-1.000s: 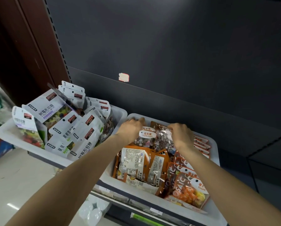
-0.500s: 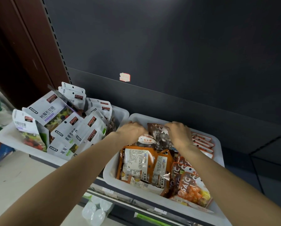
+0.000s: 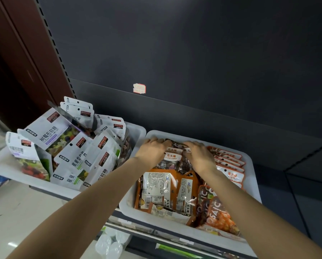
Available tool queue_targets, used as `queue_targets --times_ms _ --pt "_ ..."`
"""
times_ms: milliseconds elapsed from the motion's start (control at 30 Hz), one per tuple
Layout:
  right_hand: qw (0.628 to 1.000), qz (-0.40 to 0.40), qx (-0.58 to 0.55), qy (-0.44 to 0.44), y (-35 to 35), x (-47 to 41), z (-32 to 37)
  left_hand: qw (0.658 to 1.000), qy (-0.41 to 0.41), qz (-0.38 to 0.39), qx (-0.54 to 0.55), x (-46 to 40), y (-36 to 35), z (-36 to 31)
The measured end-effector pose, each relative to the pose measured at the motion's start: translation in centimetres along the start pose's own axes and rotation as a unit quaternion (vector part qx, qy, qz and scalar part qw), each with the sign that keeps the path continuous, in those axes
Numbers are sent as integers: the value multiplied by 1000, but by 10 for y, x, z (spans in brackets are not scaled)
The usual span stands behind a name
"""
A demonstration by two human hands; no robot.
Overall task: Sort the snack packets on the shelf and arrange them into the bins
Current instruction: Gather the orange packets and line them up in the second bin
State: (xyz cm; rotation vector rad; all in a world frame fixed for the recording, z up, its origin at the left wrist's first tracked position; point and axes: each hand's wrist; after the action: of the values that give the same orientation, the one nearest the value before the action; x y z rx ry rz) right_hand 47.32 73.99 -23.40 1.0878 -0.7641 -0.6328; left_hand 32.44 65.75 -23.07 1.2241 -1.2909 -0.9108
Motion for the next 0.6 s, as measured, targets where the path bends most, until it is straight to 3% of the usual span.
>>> queue_targets --times_ms 167,400,467,600 --pt "996 -19 69 -55 9 5 -3 996 -3 73 45 -2 -4 -1" --pt "984 -175 9 -46 32 1 -3 995 -26 88 49 -3 1 12" --pt "990 -135 -40 -5 25 0 7 995 -33 89 35 -2 3 10" --pt "996 22 -86 13 -4 -4 21 997 -32 58 45 -7 -2 9"
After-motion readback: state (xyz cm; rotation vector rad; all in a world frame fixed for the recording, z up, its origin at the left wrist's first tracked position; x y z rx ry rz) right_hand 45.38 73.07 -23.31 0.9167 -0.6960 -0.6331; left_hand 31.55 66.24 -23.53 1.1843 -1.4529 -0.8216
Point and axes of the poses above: each hand's wrist, its own x-axis away from the middle knuckle, its own y-axis out of the back of the hand, z = x × y, and after that the axes turned 9 degrees about z, right-handed
